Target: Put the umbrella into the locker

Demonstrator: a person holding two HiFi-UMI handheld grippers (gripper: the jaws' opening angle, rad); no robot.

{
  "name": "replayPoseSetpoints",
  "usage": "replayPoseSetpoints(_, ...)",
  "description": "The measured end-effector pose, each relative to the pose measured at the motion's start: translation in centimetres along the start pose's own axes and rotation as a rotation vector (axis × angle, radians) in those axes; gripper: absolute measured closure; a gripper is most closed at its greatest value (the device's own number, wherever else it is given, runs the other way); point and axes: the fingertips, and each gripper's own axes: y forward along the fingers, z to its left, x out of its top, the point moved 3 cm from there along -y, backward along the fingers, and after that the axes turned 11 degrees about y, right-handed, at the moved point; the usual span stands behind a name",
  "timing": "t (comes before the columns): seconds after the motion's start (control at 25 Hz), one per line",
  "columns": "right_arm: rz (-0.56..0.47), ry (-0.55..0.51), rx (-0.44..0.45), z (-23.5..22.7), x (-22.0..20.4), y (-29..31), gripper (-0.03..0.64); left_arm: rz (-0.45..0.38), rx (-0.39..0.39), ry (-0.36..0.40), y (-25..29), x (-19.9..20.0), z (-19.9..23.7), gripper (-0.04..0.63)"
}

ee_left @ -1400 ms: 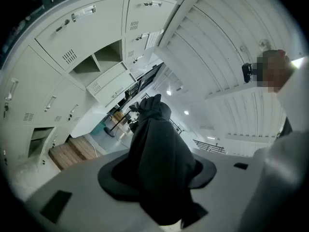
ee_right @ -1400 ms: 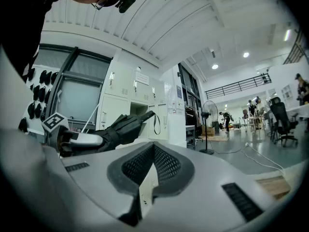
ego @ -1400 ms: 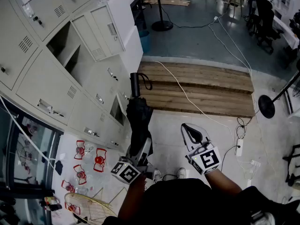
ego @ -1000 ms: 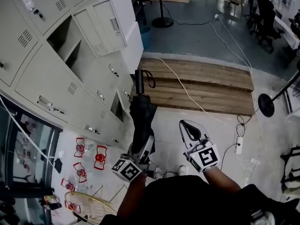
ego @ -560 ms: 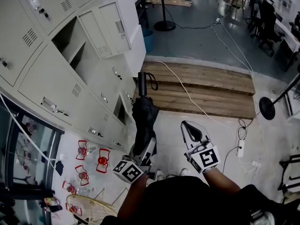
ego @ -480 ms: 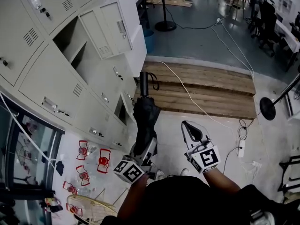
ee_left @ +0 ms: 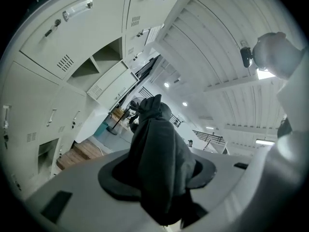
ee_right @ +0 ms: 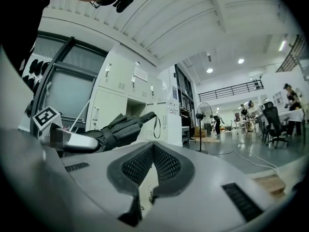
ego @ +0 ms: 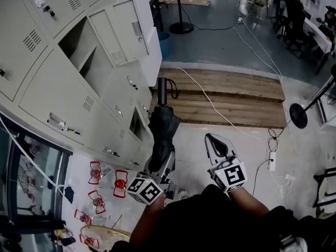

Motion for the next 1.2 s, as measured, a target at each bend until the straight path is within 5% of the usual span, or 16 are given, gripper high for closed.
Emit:
replayPoseSetpoints(0.4,0.050,0.009,-0.015,-1.7,-0.7,4.1,0.617,0.042,0.112,0.197,2.8,1.8,3.0,0.376)
replayPoseSetpoints(0.92,-0.007,-0.030,0.202,-6.9,1.4,13.1,0.617,0.032,0.355,0.340,10.0,4.6,6.9,0.376)
replayPoseSetpoints(1.2,0.020,-0.030,0.311,-10.2,1.8,16.4,0.617,-0.001,0.489,0.353,12.9,5.2,7.5,0.377)
